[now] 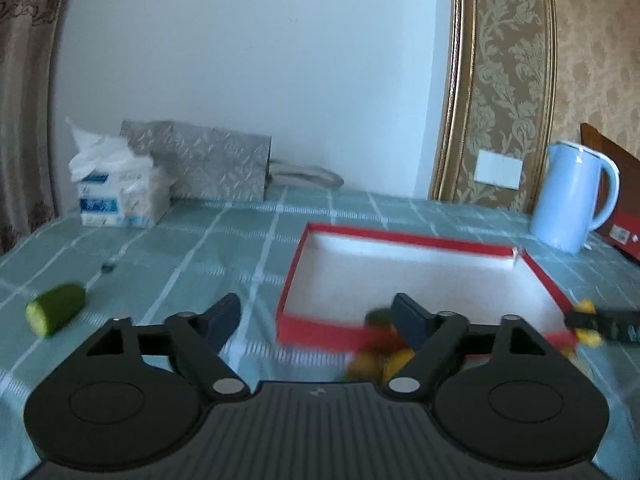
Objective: Organize fruits
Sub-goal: 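Lower the yellow fruit piece into the red tray and open the right tool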
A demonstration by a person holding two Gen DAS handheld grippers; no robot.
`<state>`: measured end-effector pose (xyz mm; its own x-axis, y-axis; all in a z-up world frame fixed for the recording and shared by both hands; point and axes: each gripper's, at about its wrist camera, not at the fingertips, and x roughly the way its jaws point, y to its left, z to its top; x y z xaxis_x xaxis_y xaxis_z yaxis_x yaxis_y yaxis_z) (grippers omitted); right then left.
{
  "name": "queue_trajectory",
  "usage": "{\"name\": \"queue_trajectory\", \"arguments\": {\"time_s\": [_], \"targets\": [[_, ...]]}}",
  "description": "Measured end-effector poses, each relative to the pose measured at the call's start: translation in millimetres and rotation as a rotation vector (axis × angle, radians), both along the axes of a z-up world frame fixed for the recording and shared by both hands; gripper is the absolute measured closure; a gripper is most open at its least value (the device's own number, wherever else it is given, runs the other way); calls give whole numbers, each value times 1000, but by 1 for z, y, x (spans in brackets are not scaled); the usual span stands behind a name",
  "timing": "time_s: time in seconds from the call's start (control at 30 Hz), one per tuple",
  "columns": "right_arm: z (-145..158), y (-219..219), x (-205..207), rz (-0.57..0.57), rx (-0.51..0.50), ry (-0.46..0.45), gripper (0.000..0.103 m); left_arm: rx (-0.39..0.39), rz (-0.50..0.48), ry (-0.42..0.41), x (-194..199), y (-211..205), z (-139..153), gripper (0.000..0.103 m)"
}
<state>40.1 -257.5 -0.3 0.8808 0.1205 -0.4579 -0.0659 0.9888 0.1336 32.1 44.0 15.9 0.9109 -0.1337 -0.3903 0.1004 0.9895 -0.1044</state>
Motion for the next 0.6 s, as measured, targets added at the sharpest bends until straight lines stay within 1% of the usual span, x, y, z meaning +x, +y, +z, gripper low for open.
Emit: {"name": "queue_trajectory", "arguments": {"time_s": [0.07, 0.13, 0.2, 0.27, 0.3, 0.4, 0.47, 0.57, 0.6], "targets": [[0, 0, 0, -5, 3, -4, 63, -25, -37, 39, -12, 6, -7, 18], [0, 1, 1, -6, 3, -3, 63, -24, -62, 68, -20, 9, -13, 18], [0, 2, 2, 0, 8, 5, 63, 11, -65, 92, -24, 5, -21, 18], [-1, 4, 2, 9, 8, 9, 63, 60, -88, 129, -24, -2, -31, 18], [-1, 5, 3, 5, 4, 3, 63, 74, -99, 168, -22, -5, -34, 18], [1, 4, 6, 0, 6, 6, 63, 119, -117, 198, -20, -12, -38, 16], [3, 3, 8, -5, 4, 6, 63, 137, -111, 200, -20, -15, -39, 15], [7, 4, 17, -7, -17, 9, 63, 119, -106, 211, -19, -13, -40, 12], [9, 5, 21, -4, -26, 12, 63, 120, -98, 215, -18, -12, -41, 9]]}}
